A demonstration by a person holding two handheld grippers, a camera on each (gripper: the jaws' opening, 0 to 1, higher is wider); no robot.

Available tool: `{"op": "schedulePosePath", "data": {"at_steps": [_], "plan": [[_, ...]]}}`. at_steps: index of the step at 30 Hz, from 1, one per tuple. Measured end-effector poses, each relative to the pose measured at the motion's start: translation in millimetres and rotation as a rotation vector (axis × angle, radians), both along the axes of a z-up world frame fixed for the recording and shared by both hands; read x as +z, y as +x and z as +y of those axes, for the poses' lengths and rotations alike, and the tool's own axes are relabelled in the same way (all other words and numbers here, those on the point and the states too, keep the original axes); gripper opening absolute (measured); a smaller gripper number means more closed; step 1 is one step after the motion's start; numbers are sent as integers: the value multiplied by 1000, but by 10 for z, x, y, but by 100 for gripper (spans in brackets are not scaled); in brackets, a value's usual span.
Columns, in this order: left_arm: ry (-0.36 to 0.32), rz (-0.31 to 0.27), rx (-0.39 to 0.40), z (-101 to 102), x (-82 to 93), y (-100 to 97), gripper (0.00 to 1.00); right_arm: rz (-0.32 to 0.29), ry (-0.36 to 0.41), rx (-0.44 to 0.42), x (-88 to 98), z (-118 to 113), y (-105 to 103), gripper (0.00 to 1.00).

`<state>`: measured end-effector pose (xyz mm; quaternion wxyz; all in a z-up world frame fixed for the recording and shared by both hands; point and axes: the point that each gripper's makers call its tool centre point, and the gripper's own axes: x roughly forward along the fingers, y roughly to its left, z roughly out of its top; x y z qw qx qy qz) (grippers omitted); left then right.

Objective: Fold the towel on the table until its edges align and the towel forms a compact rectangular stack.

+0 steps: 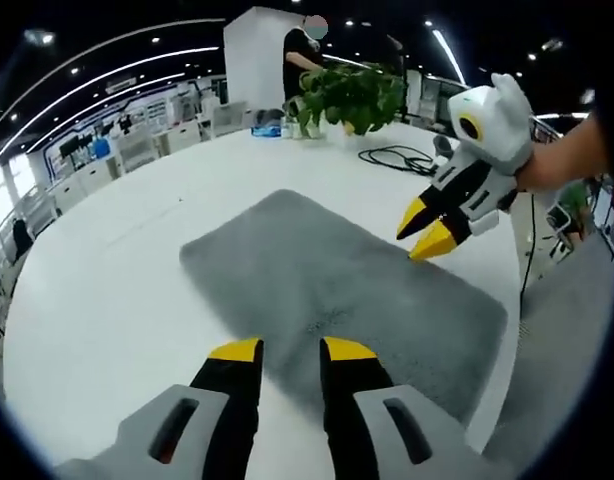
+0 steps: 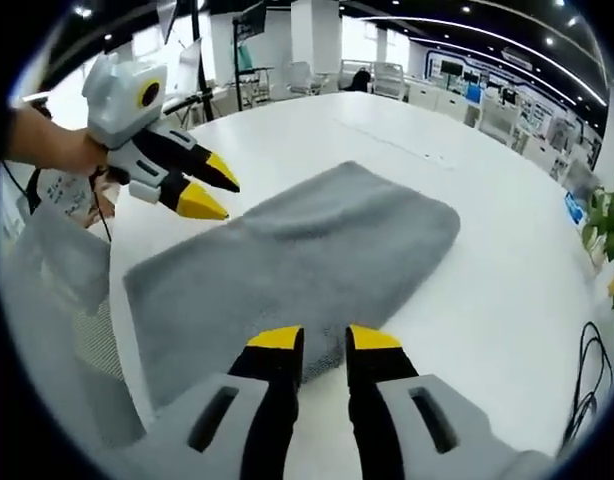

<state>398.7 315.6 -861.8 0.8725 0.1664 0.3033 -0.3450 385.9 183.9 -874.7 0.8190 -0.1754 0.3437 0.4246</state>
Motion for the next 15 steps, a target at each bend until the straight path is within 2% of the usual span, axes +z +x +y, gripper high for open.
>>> {"op": "schedulePosePath", "data": {"at_steps": [3, 8, 15], "plan": [[3, -13, -30, -15, 69, -51, 24, -9, -19, 55, 28, 17, -127, 20], [24, -28, -122, -75, 140, -184, 24, -1, 10, 106, 94, 36, -301, 22], [28, -19, -189, -139, 142, -364, 24, 2, -13, 189, 126, 36, -554, 21]]}}
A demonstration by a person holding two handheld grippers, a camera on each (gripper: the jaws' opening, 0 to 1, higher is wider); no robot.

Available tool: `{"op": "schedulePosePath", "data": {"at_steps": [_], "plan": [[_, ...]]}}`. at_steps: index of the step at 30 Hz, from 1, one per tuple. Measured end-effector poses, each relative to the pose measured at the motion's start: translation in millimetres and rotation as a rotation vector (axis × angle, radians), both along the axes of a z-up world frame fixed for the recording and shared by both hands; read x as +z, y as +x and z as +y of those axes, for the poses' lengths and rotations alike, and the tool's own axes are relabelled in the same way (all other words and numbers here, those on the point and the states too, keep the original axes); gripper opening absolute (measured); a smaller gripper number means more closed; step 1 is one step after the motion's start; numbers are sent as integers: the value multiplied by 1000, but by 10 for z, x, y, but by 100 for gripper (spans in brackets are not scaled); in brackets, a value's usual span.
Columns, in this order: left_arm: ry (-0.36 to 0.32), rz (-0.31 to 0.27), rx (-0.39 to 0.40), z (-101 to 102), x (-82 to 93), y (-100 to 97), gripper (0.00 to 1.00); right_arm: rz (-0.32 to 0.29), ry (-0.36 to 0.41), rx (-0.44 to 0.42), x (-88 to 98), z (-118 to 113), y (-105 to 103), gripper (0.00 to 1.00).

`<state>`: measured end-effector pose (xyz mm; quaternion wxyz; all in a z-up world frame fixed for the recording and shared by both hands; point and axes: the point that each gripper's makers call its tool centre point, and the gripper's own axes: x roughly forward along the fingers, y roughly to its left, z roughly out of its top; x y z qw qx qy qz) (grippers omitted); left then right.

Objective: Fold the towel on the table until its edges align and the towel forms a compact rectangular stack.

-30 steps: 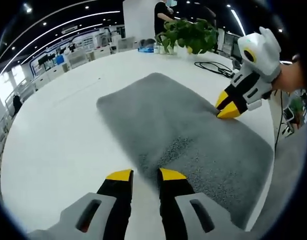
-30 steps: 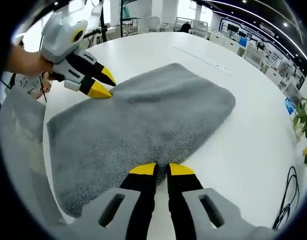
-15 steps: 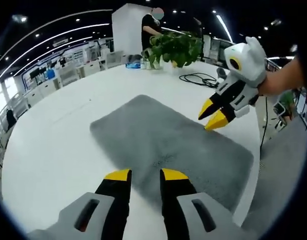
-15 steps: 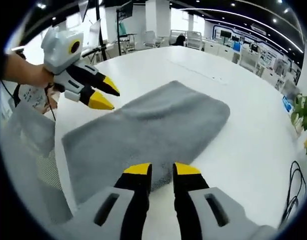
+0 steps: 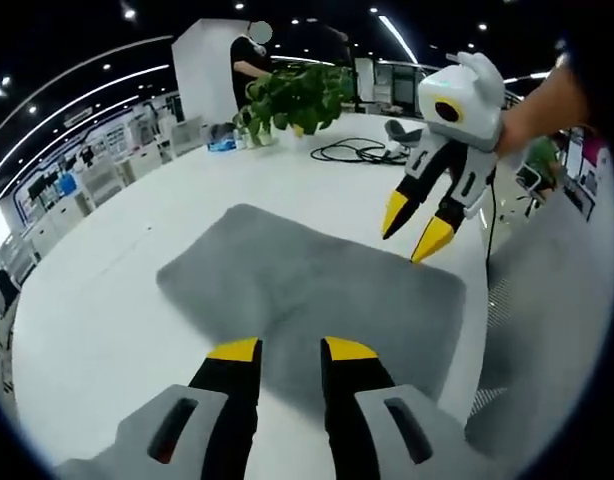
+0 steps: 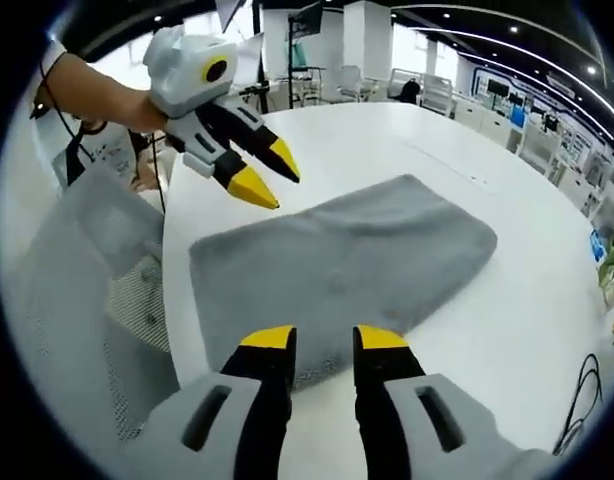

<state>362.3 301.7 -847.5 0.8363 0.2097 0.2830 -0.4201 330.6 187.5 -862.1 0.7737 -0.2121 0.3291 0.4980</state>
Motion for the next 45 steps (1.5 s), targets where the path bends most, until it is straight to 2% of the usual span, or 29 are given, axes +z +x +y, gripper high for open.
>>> {"op": "schedulePosePath", "data": {"at_steps": [8, 13, 15, 18, 20, 22, 25, 28, 30, 33, 35, 39, 41, 45], "plan": [[42, 3, -117, -114, -84, -263, 24, 24, -7, 76, -59, 10, -277, 23], [43, 16, -165, -130, -125, -365, 24, 42, -1, 92, -97, 8, -393, 23], [35, 22, -186, -142, -119, -415, 24, 51, -8, 132, -119, 31, -480, 24], [29, 73, -231, -153, -182, -564, 23, 53, -38, 201, -177, 61, -597, 25], [1, 113, -242, -162, -221, -662, 23, 47, -48, 209, -204, 80, -627, 26], [16, 115, -248, -150, -268, -718, 23, 48, -56, 224, -242, 103, -668, 28], [43, 123, -285, -150, -330, -836, 25, 28, -107, 255, -325, 86, -697, 29], [79, 140, -312, -142, -436, -940, 37, 9, -152, 291, -385, 59, -732, 32], [106, 124, -320, -134, -500, -948, 42, -2, -163, 289, -402, 63, -734, 33], [158, 77, -333, -121, -560, -902, 43, -39, -200, 282, -441, 43, -675, 30], [173, 79, -333, -125, -598, -905, 43, -44, -206, 284, -469, 52, -676, 29], [221, 51, -381, -151, -670, -974, 46, -78, -252, 314, -532, 54, -690, 30], [188, 58, -341, -163, -629, -942, 45, -79, -256, 308, -545, 63, -694, 31], [169, 59, -313, -174, -628, -891, 41, -85, -244, 286, -548, 52, -662, 29]]}}
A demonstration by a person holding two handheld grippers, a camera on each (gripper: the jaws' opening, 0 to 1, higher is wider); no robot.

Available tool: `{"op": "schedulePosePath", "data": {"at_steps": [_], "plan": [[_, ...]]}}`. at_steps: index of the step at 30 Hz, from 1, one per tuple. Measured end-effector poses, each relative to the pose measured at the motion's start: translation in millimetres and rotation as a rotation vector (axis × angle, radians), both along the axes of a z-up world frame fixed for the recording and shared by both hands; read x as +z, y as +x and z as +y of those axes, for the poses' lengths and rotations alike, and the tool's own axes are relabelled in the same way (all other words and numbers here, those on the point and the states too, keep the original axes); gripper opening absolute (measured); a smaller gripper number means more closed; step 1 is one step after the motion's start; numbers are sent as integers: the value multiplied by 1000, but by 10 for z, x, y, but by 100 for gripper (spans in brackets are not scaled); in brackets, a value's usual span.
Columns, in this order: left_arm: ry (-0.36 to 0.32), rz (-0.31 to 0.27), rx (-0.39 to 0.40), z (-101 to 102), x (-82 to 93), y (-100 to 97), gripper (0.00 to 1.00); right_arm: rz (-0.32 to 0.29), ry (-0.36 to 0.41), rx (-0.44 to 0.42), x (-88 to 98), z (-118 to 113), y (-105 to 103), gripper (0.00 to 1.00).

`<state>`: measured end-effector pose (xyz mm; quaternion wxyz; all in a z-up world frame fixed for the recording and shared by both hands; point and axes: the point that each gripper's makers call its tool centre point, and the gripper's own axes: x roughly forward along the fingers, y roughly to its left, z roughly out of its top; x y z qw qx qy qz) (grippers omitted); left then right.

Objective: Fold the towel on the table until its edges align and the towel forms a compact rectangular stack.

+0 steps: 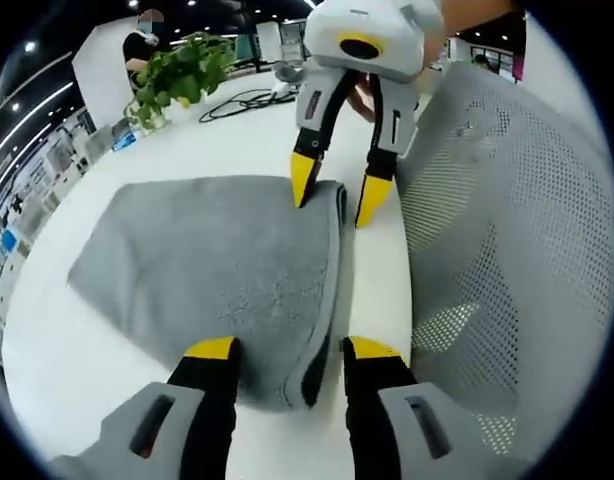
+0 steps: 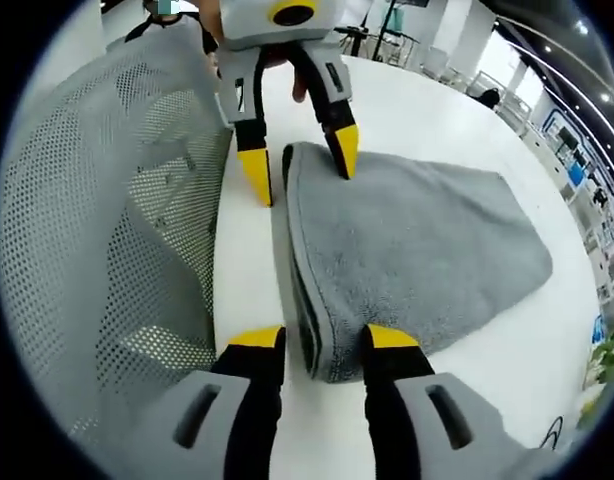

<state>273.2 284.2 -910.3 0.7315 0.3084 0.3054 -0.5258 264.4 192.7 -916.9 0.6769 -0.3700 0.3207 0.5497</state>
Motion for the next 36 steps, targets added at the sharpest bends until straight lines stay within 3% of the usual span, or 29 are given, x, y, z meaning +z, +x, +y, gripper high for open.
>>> {"op": "schedulePosePath", "data": {"at_steps": [6, 11, 20, 26, 36], "plan": [[-17, 1, 6, 2, 9, 24, 37, -14, -8, -12, 9, -1, 51, 20], [-9, 39, 27, -25, -7, 57, 34, -24, -27, -3, 15, 5, 69, 15], [13, 18, 51, -30, -15, 113, 18, -9, -39, -31, 20, -10, 101, 6], [34, -1, 38, -47, 6, 103, 10, 28, -30, -46, 26, -15, 62, 5], [27, 83, 37, -35, 42, -36, 7, 137, -35, -49, 66, -13, -140, 4]]}}
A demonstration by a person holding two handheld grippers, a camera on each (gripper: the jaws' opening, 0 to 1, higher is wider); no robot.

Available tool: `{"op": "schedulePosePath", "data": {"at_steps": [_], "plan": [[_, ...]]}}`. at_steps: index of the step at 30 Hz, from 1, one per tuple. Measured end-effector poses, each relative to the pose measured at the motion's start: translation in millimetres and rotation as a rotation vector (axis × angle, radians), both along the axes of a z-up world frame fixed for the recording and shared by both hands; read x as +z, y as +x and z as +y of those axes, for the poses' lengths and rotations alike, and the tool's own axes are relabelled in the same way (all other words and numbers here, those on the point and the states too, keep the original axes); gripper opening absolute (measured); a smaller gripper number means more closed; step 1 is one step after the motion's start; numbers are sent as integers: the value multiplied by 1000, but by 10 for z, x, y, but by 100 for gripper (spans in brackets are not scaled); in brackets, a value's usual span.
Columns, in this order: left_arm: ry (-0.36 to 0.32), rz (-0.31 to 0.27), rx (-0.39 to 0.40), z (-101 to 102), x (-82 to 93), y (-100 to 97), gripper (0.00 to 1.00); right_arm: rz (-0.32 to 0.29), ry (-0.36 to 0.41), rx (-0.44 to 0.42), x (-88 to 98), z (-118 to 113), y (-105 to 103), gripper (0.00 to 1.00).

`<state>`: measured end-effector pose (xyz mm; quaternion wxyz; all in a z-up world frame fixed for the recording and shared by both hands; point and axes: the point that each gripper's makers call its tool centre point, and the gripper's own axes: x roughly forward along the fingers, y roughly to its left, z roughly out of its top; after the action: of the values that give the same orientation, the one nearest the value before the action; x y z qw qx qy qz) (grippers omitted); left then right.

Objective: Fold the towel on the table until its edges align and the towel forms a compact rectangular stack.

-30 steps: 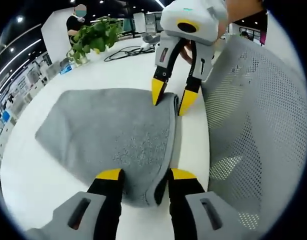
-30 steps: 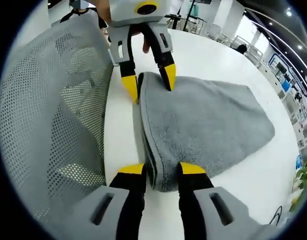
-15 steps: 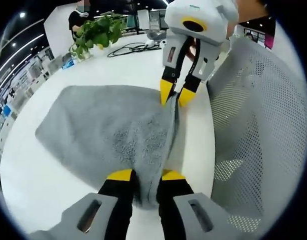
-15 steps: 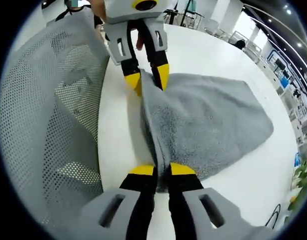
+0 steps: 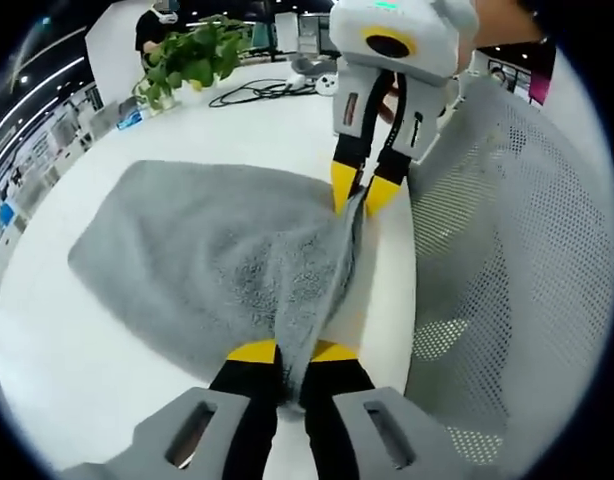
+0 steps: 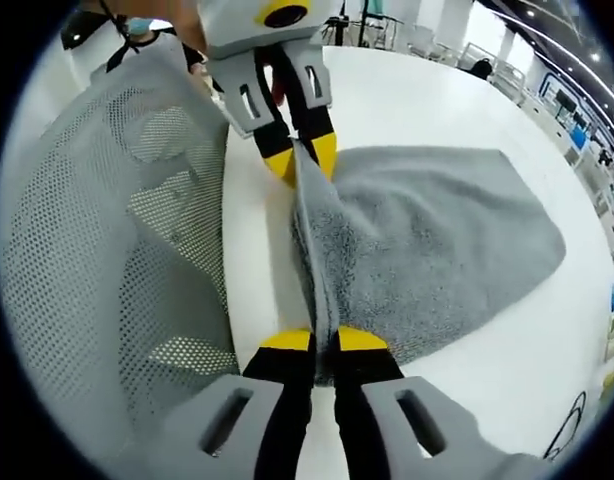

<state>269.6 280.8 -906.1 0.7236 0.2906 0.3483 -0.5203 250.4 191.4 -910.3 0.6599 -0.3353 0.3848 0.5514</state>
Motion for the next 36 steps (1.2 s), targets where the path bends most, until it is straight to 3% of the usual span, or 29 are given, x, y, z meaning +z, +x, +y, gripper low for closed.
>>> {"op": "schedulePosePath", "data": {"at_steps": [6, 8, 14, 27, 36], "plan": [[-25, 56, -2, 39, 90, -129, 7, 61, 41, -33, 67, 10, -134, 4], [-30, 109, -17, 48, 108, -202, 7, 83, 55, -34, 80, 27, -199, 4], [-40, 134, -17, 57, 184, -226, 7, 94, 64, -35, 173, 34, -221, 4], [-103, 195, -21, 78, 576, -291, 7, 156, 157, -48, 547, 73, -312, 4], [-133, 221, -42, 109, 835, -322, 7, 238, 231, -89, 818, 134, -362, 4]]}}
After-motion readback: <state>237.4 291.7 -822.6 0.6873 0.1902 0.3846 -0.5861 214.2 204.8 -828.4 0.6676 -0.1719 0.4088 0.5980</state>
